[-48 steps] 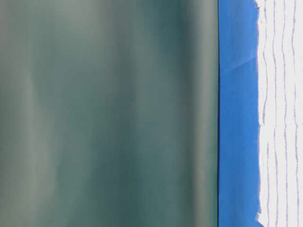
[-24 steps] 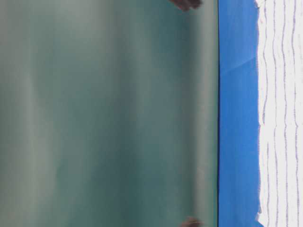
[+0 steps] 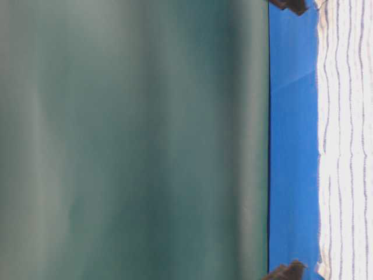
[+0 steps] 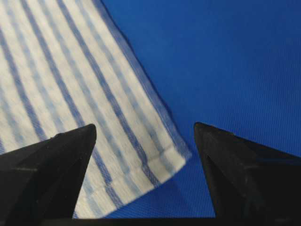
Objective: Fold the blue towel.
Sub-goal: 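Grasp the far left and far right towel corners with both grippers, then lift the far edge and fold it toward the near edge with both grippers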
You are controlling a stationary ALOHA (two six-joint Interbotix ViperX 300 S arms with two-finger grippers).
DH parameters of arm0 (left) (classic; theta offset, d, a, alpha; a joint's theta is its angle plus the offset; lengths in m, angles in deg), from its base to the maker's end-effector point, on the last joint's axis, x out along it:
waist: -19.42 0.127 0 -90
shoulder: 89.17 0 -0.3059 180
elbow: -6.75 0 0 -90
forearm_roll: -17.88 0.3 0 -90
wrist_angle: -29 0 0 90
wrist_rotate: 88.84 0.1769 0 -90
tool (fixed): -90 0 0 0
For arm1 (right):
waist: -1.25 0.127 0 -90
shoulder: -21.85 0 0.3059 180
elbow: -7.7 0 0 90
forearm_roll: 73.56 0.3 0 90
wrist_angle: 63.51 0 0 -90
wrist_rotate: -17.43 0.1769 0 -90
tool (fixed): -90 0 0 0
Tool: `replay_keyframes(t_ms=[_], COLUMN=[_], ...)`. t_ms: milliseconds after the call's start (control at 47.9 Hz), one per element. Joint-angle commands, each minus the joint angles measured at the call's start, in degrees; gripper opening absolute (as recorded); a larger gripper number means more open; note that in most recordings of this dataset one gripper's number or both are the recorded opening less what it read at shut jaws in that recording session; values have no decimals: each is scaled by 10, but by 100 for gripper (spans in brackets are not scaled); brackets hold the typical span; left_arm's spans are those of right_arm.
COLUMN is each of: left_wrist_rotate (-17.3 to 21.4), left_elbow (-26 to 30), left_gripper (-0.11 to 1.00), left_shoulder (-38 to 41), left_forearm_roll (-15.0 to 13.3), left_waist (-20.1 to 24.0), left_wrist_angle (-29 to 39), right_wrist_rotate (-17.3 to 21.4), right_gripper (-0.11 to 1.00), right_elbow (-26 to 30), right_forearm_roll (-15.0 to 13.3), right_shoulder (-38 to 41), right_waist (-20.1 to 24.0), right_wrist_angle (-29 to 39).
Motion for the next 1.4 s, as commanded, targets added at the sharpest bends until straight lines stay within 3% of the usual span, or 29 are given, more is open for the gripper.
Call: replay_keyframes(t_ms=[0,397,543,647,898,981,1378], left_wrist_rotate=[-1,-1,0,-1,1,0,2], left_elbow=[7,17,21,25,23,21,30], left_gripper=[75,75,73,63,5,5,5], left_shoulder=[16,77,94,98,97,96,43], left_forearm_roll=[-1,-2,-3,-4,-4,-4,-4], left_waist=[11,18,22,22,22,19,-12], left_wrist_angle=[-11,-30,-29,-26,-25,-25,14], right_wrist_rotate=[0,0,-1,-1,-1,-1,-6], right_gripper=[73,72,61,46,4,-1,-1], right_elbow=[-1,-4,-2,-1,2,4,6], right_forearm_roll=[11,38,42,41,40,40,39], right_shoulder=[16,67,82,88,89,89,14], right_waist=[-2,-3,-3,-2,2,3,11], right_wrist_angle=[-23,-51,-61,-62,-59,-59,-25])
